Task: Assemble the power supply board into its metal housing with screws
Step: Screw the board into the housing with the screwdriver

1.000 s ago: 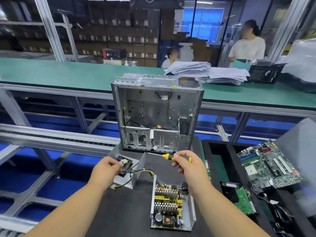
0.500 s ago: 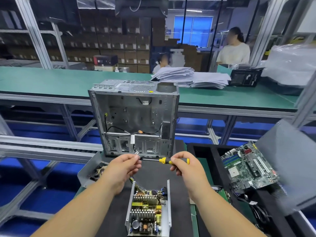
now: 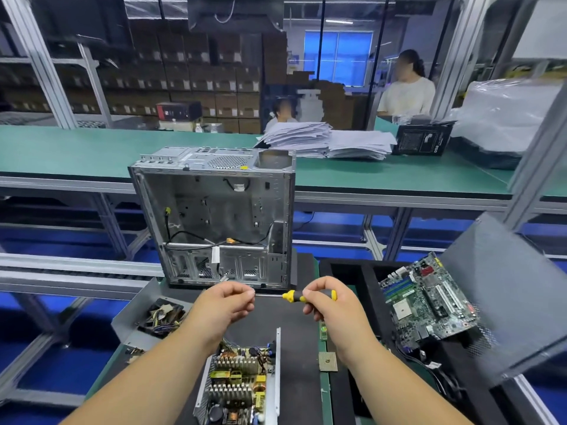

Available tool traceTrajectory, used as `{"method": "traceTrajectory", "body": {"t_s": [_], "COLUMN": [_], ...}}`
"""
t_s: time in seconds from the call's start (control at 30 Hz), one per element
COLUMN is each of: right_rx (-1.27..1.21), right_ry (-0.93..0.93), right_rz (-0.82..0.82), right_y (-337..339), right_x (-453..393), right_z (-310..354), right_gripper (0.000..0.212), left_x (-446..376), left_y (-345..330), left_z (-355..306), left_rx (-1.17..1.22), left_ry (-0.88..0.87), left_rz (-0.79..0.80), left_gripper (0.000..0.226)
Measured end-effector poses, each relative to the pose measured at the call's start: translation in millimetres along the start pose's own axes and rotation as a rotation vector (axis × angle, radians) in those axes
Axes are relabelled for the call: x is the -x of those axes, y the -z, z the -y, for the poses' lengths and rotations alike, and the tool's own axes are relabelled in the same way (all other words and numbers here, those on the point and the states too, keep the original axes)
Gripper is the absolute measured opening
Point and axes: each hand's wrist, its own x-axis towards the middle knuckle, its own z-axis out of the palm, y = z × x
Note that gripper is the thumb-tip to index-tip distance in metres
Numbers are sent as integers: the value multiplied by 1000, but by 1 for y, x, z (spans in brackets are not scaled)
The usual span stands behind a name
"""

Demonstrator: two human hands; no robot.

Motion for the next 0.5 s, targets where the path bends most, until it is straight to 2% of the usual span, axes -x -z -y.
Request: {"method": "traceTrajectory", "body": {"t_s": [0.2, 0.5], "right_rx": [-20, -63], "right_ry": [19, 24], "right_rz": [-14, 3], "right_y": [11, 22], "right_x": [-3, -10], "right_z": [0, 1], "right_gripper": [11, 16], "left_x": [-5, -6], "left_y": [-6, -18], "left_z": [1, -5], "left_rx": [-5, 132], "left_ry": [27, 140], "left_rz": [-19, 55], "left_gripper": [12, 11]}}
